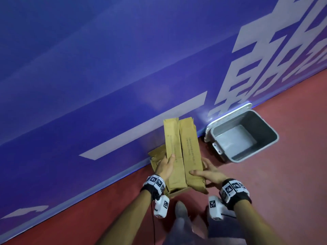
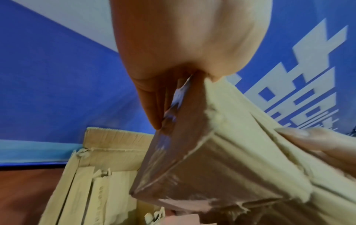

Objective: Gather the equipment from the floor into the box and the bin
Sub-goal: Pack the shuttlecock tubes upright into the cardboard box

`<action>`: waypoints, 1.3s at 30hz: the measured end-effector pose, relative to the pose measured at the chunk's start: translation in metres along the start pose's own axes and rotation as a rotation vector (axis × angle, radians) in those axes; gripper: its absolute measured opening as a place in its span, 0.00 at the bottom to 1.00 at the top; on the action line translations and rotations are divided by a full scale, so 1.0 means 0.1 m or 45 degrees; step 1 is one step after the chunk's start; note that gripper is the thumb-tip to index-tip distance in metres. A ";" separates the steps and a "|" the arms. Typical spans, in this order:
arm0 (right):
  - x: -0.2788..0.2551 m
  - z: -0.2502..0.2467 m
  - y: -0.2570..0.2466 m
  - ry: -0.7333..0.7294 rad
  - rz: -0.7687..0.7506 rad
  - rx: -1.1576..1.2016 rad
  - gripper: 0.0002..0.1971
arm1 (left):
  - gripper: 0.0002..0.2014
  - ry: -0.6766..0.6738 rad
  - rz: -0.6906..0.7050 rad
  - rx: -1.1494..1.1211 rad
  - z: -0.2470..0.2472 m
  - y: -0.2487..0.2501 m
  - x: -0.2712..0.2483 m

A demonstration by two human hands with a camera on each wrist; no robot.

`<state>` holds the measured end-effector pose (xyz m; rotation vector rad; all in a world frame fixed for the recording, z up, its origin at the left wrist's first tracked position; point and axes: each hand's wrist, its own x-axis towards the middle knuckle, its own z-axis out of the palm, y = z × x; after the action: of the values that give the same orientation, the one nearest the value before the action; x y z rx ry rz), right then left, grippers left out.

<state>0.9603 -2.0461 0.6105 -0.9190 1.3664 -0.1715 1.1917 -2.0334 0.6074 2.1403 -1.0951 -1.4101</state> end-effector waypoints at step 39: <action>4.61 -0.45 1.79 -0.199 0.205 -0.846 0.33 | 0.30 -0.206 -0.536 -0.255 2.55 -2.66 3.64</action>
<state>0.9655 -2.2265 0.1480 -1.3276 1.3610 0.4977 1.1482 -2.1100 0.0964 2.2208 -0.5348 -1.8172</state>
